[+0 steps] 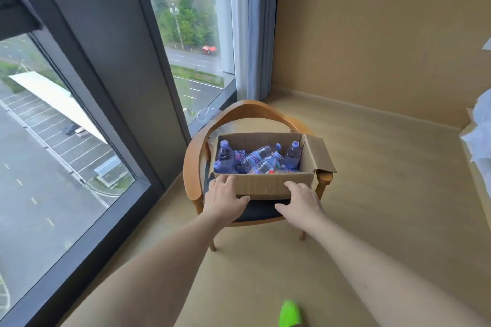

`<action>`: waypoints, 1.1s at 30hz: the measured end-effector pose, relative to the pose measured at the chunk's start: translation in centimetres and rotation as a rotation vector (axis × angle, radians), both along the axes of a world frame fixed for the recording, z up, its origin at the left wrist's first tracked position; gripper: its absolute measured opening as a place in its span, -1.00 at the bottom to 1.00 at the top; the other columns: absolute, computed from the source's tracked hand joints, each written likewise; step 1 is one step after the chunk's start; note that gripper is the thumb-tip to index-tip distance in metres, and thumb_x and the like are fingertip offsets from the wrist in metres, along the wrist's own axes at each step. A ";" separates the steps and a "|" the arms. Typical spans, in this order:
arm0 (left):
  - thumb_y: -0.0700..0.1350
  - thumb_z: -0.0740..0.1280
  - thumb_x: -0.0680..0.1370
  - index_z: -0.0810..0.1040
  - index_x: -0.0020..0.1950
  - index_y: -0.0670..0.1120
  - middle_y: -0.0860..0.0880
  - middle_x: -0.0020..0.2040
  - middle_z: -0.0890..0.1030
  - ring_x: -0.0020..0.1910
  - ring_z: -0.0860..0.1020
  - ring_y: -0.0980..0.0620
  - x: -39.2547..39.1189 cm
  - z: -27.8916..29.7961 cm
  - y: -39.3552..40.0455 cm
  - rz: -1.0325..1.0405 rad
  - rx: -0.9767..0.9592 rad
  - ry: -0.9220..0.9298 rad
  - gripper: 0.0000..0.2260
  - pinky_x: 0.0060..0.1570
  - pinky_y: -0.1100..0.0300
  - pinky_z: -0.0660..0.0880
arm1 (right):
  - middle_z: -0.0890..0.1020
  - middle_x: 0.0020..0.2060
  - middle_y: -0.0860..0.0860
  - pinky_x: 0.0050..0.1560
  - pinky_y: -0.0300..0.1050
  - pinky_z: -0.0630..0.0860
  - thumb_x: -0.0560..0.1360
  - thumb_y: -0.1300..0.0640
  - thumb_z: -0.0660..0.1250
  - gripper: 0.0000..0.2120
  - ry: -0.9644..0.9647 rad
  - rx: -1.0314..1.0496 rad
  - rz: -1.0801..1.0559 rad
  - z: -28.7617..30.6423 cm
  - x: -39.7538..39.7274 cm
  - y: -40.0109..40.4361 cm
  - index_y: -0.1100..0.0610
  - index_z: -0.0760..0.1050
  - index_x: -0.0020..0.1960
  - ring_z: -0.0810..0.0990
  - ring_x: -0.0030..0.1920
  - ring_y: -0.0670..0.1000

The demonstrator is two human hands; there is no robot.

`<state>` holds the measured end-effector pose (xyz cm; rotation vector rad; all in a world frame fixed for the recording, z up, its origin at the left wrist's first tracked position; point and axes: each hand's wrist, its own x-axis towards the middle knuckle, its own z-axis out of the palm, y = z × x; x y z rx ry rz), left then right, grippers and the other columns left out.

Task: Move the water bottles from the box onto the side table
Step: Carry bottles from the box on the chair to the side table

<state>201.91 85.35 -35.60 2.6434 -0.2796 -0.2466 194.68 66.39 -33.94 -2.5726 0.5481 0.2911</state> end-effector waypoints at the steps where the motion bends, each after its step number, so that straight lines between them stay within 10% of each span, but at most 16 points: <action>1: 0.17 0.37 0.49 0.36 0.45 0.05 -0.01 0.41 0.40 0.37 0.33 -0.09 1.4 -0.6 -0.4 0.004 0.010 0.014 -0.43 0.30 -0.01 0.40 | 0.41 0.40 0.05 0.34 0.05 0.39 0.46 -0.12 0.35 -0.34 0.015 0.006 0.002 -0.7 1.5 -0.5 0.01 0.27 0.51 0.35 0.38 0.15; 23: 0.03 0.47 0.45 0.31 0.54 -0.05 -0.07 0.45 0.37 0.44 0.31 -0.13 25.7 -16.9 -18.3 -0.123 0.101 0.448 -0.30 0.41 -0.02 0.30 | 0.51 0.28 0.05 0.22 0.01 0.45 0.41 0.09 0.30 -0.49 0.551 0.069 0.281 -19.9 27.8 -15.5 -0.04 0.40 0.37 0.46 0.32 0.16; 33: 0.10 0.43 0.29 0.46 0.36 0.11 -0.04 0.16 0.30 0.12 0.31 -0.14 26.8 -20.1 -19.1 -0.188 0.282 0.421 -0.38 0.07 -0.08 0.46 | 0.48 0.16 -0.01 0.28 0.21 0.31 0.43 0.12 0.32 -0.58 0.638 0.003 0.421 -23.6 29.1 -15.4 -0.11 0.39 0.26 0.48 0.24 0.14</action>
